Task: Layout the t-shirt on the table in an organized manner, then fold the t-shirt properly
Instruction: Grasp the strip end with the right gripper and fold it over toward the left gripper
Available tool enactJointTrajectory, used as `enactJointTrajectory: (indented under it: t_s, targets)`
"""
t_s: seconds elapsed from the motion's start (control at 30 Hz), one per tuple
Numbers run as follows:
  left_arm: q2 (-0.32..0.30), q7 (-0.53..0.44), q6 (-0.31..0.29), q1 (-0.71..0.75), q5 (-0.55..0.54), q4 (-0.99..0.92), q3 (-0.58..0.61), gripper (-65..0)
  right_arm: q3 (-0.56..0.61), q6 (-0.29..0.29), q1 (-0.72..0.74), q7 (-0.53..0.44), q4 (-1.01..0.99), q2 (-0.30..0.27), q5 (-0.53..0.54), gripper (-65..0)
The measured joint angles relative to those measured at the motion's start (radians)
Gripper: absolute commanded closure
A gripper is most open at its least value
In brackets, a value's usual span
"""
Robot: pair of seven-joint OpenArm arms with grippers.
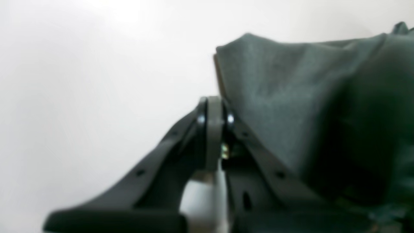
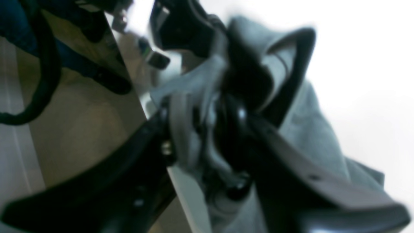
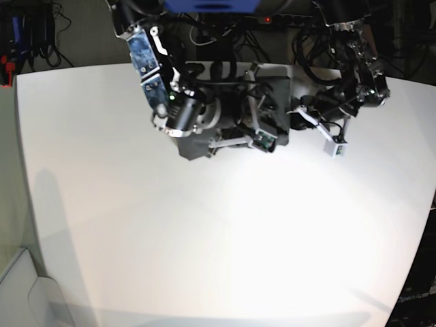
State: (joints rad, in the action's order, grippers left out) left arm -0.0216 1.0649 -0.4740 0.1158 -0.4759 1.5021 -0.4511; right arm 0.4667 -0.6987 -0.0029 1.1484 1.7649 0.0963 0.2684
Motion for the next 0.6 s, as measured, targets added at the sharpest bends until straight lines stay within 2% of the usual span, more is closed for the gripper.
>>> enactJointTrajectory:
  t_s: [0.1, 0.2, 0.33, 0.47, 0.6]
  targets:
    - [0.0, 0.0, 0.0, 0.0, 0.0, 0.0, 0.0, -0.3, 0.024, 0.0, 0.006, 0.0, 0.0, -0.002, 0.006, -34.4]
    - [-0.001, 0.001, 0.0, 0.0, 0.0, 0.0, 0.0, -0.3, 0.023, 0.0, 0.024, 0.0, 0.003, 0.0, 0.005, -37.0]
    - [-0.011, 0.004, 0.0, 0.004, -0.001, 0.002, 0.0, -0.3, 0.019, 0.0, 0.019, 0.012, 0.109, -0.008, 0.004, -36.9]
    - [-0.048, 0.026, 0.0, 0.008, -0.006, 0.005, -0.029, -0.3, -0.021, 0.0, 0.024, -0.006, 0.172, -0.029, 0.02, -36.7]
    - [-0.053, 0.111, -0.009, 0.008, -0.022, 0.01, -0.125, -0.3, -0.116, 0.0, 0.008, 0.007, 0.165, -0.073, 0.002, -30.8]
